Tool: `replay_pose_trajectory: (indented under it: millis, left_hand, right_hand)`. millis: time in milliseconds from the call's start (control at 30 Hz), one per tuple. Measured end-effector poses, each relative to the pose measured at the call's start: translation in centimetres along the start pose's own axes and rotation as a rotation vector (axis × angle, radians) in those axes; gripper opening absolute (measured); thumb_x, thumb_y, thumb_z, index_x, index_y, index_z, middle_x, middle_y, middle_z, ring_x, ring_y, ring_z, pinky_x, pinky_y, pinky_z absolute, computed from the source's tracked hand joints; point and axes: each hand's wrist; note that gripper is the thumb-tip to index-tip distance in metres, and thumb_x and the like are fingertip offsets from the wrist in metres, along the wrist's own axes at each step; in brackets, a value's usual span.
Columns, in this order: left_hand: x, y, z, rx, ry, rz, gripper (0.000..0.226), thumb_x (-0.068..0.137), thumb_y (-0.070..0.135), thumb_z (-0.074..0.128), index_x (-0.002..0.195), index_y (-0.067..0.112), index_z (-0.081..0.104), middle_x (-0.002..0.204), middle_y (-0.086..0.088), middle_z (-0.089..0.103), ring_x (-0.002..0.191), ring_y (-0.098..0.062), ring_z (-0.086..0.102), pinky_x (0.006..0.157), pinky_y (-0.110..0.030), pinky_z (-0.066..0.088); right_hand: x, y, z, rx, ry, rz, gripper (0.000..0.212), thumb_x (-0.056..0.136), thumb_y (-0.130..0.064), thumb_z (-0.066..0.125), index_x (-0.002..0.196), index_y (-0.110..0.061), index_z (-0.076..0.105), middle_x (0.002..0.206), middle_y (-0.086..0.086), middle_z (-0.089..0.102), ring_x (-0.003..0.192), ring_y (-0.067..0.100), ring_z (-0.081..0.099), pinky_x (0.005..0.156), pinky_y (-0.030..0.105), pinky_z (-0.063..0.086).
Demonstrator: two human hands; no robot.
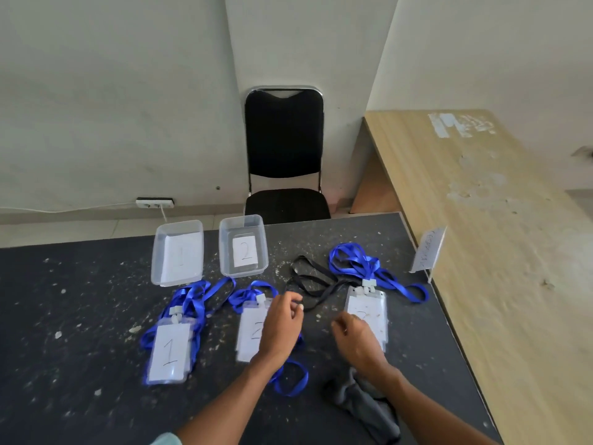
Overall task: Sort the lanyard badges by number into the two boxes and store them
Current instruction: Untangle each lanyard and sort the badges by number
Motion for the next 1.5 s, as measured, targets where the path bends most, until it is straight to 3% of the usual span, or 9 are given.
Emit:
replay_pose_trajectory:
  millis: [67,167,300,467,567,867,1100,1300,1500]
  left_hand:
    - [0.2,1.3,2.0,-0.023,-0.089,-0.007,0.016,0.096,0.015,0.057,0.11,0.014,0.066,0.101,0.001,0.066,0.089,-0.012,0.061,0.083,-0.024,0.049]
    - [0.7,2.9,5.3,-0.03,-0.203,-0.046,0.018,0.095,0.011,0.056,0.109,0.008,0.068,0.102,-0.006,0.071,0.091,-0.017,0.065,0.084,-0.027,0.05]
    - [1.9,4.2,8.1,-0.014,-0.225,-0.077,0.025,0.096,0.011,0.053,0.118,0.008,0.065,0.113,-0.007,0.069,0.105,-0.02,0.064,0.087,-0.022,0.045]
    - [4.4,5.4,9.6,0.04,-0.198,-0.098,0.029,0.098,0.015,0.051,0.125,0.009,0.058,0.117,-0.008,0.066,0.109,-0.022,0.061,0.085,-0.029,0.046]
    - [5.3,5.8,10.3,0.076,-0.198,-0.115,0.025,0.099,0.018,0.052,0.122,0.011,0.059,0.116,-0.007,0.065,0.106,-0.023,0.061,0.082,-0.029,0.046]
    - [4.9,4.7,10.2,-0.021,-0.26,-0.228,0.014,0.088,0.009,0.059,0.08,0.02,0.063,0.083,0.001,0.07,0.074,-0.018,0.07,0.072,-0.042,0.062]
    - [2.7,2.3,7.7,-0.178,-0.302,-0.391,0.003,0.088,0.005,0.06,0.09,0.007,0.06,0.085,-0.01,0.069,0.069,-0.018,0.068,0.071,-0.04,0.063]
    - [0.6,1.1,6.3,-0.228,-0.376,-0.348,0.013,0.089,0.004,0.065,0.1,0.009,0.06,0.084,-0.004,0.063,0.079,-0.016,0.068,0.066,-0.031,0.063]
    - [0.7,0.9,6.5,-0.167,-0.346,-0.308,0.008,0.09,0.009,0.064,0.087,0.015,0.066,0.082,-0.005,0.068,0.08,-0.019,0.071,0.068,-0.038,0.063]
  right_hand:
    - [-1.5,1.8,-1.1,-0.209,-0.177,-0.2,0.039,0.087,-0.058,0.05,0.096,-0.022,0.058,0.097,0.001,0.064,0.093,0.022,0.058,0.081,0.037,0.047]
    - [-3.8,4.3,-2.0,-0.519,-0.428,-0.378,0.073,0.07,-0.082,0.043,0.123,-0.032,0.051,0.122,-0.001,0.054,0.114,0.02,0.049,0.095,0.039,0.042]
    - [-5.8,6.8,-1.4,-0.473,-0.339,-0.422,0.055,0.075,-0.049,0.04,0.128,-0.037,0.046,0.123,-0.004,0.052,0.119,0.022,0.049,0.096,0.038,0.045]
    - [-5.7,9.4,-2.5,-0.108,-0.054,-0.106,0.031,0.078,-0.031,0.05,0.109,-0.031,0.053,0.109,-0.01,0.054,0.099,0.015,0.056,0.08,0.032,0.05]
    - [-4.6,10.6,-3.5,-0.045,0.014,-0.004,0.026,0.08,-0.024,0.054,0.105,-0.032,0.051,0.113,-0.015,0.053,0.101,0.014,0.053,0.084,0.032,0.048]
    - [-4.1,10.4,-4.0,-0.148,-0.09,-0.036,0.029,0.085,-0.025,0.052,0.114,-0.03,0.05,0.136,-0.02,0.05,0.105,0.013,0.041,0.078,0.032,0.049]
    - [-4.4,9.5,-5.7,0.019,0.108,0.035,0.018,0.079,-0.028,0.057,0.094,-0.03,0.048,0.09,-0.018,0.06,0.082,0.009,0.056,0.063,0.028,0.044]
    - [-2.1,7.2,-4.4,-0.146,0.052,-0.061,0.041,0.092,-0.023,0.053,0.131,-0.034,0.05,0.128,-0.01,0.056,0.119,0.017,0.051,0.091,0.034,0.05]
    - [-2.3,5.2,-0.7,-0.395,-0.001,-0.277,0.036,0.096,-0.022,0.05,0.13,-0.032,0.055,0.12,-0.006,0.06,0.105,0.022,0.052,0.087,0.034,0.047]
Point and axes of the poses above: each hand's wrist, its own x-axis towards the middle knuckle, its own z-axis out of the palm, y = z × x
